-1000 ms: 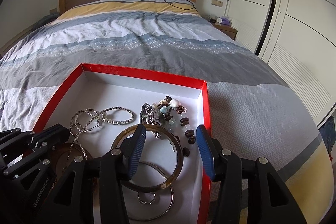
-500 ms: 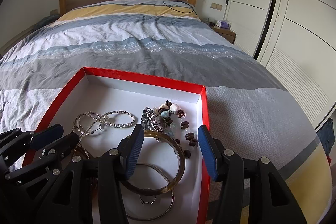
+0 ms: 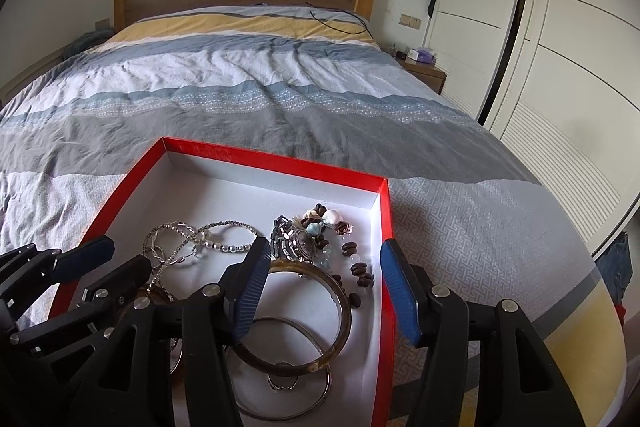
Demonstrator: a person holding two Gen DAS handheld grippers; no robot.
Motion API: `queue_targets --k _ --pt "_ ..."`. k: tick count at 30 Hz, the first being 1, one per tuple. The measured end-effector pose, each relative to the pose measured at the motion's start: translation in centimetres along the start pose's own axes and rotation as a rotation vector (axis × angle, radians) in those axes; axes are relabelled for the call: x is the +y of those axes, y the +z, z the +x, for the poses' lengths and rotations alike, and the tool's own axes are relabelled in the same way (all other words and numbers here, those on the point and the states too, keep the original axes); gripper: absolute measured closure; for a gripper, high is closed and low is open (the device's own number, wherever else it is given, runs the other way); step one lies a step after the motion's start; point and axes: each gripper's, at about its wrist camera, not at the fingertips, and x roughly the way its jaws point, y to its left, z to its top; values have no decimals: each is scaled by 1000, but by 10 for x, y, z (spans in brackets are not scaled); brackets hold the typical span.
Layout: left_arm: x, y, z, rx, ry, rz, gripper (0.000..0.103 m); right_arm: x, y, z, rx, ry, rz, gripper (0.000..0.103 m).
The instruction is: Organize jewelry
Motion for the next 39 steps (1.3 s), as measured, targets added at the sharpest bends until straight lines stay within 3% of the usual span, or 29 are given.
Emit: queue_targets --k 11,15,28,39 --pt "0 0 -9 -27 11 -4 70 3 4 -5 -17 -9 -11 45" --pt "3 1 -12 -40 18 -20 62 4 5 -6 -22 -11 -13 45" --pt "6 3 -25 -68 12 -29 62 5 9 -13 -44 -19 -13 35" --pt "20 4 -54 -148 103 -23 61 4 15 -26 -78 -21 -5 29"
